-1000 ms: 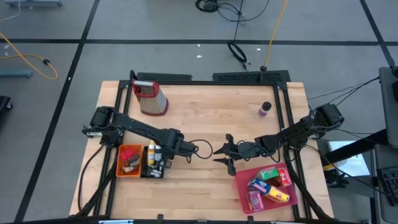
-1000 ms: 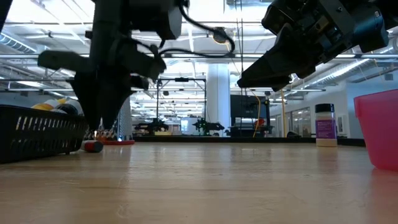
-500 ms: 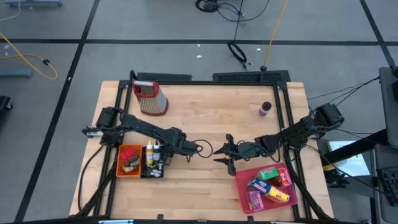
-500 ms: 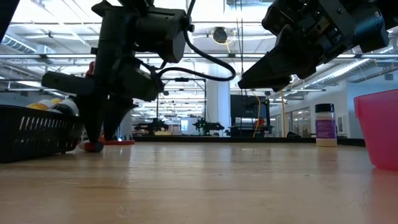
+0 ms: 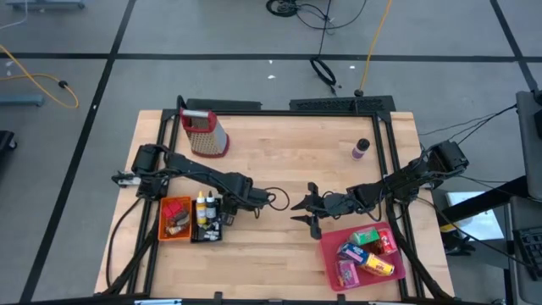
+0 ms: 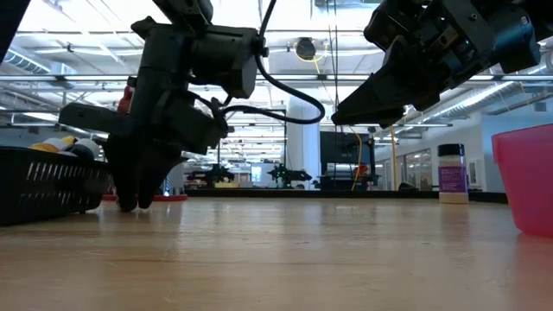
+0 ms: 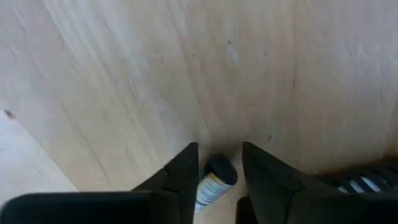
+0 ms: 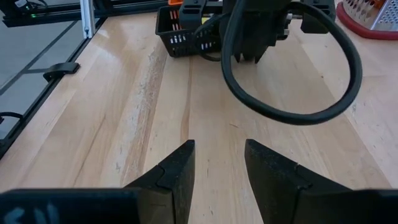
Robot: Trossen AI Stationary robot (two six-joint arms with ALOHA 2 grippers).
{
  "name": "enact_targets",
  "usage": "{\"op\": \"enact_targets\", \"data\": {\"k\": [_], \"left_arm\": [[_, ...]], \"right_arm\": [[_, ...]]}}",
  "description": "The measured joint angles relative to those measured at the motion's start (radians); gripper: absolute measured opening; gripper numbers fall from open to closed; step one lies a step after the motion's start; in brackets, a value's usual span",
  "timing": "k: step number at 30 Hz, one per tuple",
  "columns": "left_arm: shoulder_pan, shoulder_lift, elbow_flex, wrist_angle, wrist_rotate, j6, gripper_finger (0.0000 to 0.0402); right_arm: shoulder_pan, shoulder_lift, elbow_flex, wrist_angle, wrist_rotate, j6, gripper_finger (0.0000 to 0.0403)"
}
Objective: Pick & Place Kitchen Items
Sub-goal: Put the yellow and red food coloring bottle into the black bin
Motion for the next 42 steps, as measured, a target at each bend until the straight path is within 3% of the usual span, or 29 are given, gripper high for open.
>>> {"op": "enact_targets", "data": {"k": [7,10,17,27,34,42], "left_arm": [[0.0,0.0,0.0,0.005,0.0,0.0,0.0023],[0.0,0.0,0.0,0.015,0.0,-0.014,0.0008],[0.0,0.0,0.0,0.061,-0.005,-0.085,0.0065],[0.052,0.0,0.001,0.044,0.012,-0.383,0.0142],[0.088,-0.002,0.002,0.055,0.042,-0.551,0.0177],[0.13,-0.002,0.002,0.067,0.017,-0.625,0.0195]], "right_arm": [[0.0,0.0,0.0,0.0,0.0,0.0,0.0132],[0.0,0.0,0.0,0.0,0.0,0.0,0.0132],[0.0,0.0,0.0,0.0,0.0,-0.015,0.0132],[0.0,0.0,0.0,0.0,0.0,-0.015,0.0132],[0.0,0.0,0.0,0.0,0.0,-0.015,0.0132],[0.0,0.0,0.0,0.0,0.0,-0.016,0.0132]]}}
